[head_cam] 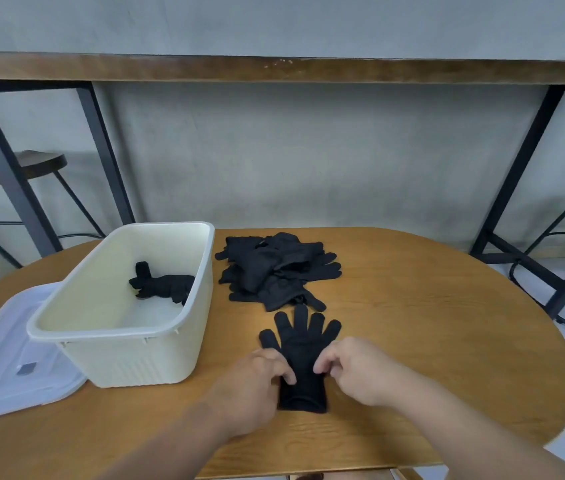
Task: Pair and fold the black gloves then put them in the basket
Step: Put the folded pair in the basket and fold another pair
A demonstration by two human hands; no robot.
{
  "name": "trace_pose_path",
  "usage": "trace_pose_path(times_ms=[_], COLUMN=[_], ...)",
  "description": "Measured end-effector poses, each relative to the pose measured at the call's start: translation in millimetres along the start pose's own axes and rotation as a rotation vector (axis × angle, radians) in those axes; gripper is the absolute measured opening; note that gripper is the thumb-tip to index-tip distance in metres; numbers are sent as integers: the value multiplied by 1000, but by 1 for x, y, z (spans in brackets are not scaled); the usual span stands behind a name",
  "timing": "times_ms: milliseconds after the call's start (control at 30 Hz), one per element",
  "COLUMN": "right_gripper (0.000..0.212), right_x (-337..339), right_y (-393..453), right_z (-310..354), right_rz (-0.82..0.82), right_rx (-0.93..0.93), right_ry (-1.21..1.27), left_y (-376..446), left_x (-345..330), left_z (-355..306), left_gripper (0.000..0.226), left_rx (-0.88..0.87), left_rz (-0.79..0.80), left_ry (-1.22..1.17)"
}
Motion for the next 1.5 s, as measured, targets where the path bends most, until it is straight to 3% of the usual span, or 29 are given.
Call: trace_pose_path(times_ms=[133, 233, 433, 667, 733, 867, 1067, 1200, 1333, 1500], right_gripper=[23, 25, 18, 10, 21, 43, 26, 21, 11, 16], right_x=[-3, -20, -17, 37, 45, 45, 42, 70, 120, 154], right_y=[8, 13, 18, 67, 87, 122, 146, 130, 89, 36], right_z=[8, 13, 14, 26, 31, 33, 32, 34, 32, 15], right_rz=[-181, -137, -70, -301, -356, -322, -377, -480, -425, -397], right_rx=[57, 90, 115, 91, 112, 145, 211, 223, 190, 210], right_ry=[-29, -111, -125, -48, -133, -357, -551, -86, 307, 698], left_y=[10, 12, 13, 64, 83, 111, 124, 129, 130, 106], left_x=[6, -4, -2, 38, 43, 35, 22, 32, 66, 117], left_z=[-3, -2, 1, 19, 29, 51, 65, 64, 37, -20], left_gripper=[26, 30, 21, 15, 11, 38, 56, 41, 16, 26], left_rx=[9, 14, 63, 405, 468, 543, 517, 430, 278, 49], left_rz=[-125, -29, -11, -358, -401, -350, -332, -458, -576, -472], left_ry=[16, 76, 35, -373, -420, -457, -494, -449, -447, -653])
Point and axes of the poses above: each hand's wrist, its own y-axis towards the middle knuckle, its own x-axis out of the back of the hand, z = x × y, the point moved 1 cm from there along y, towards the middle knuckle, and after that the axes turned 13 degrees about z, right-handed, at the moved point
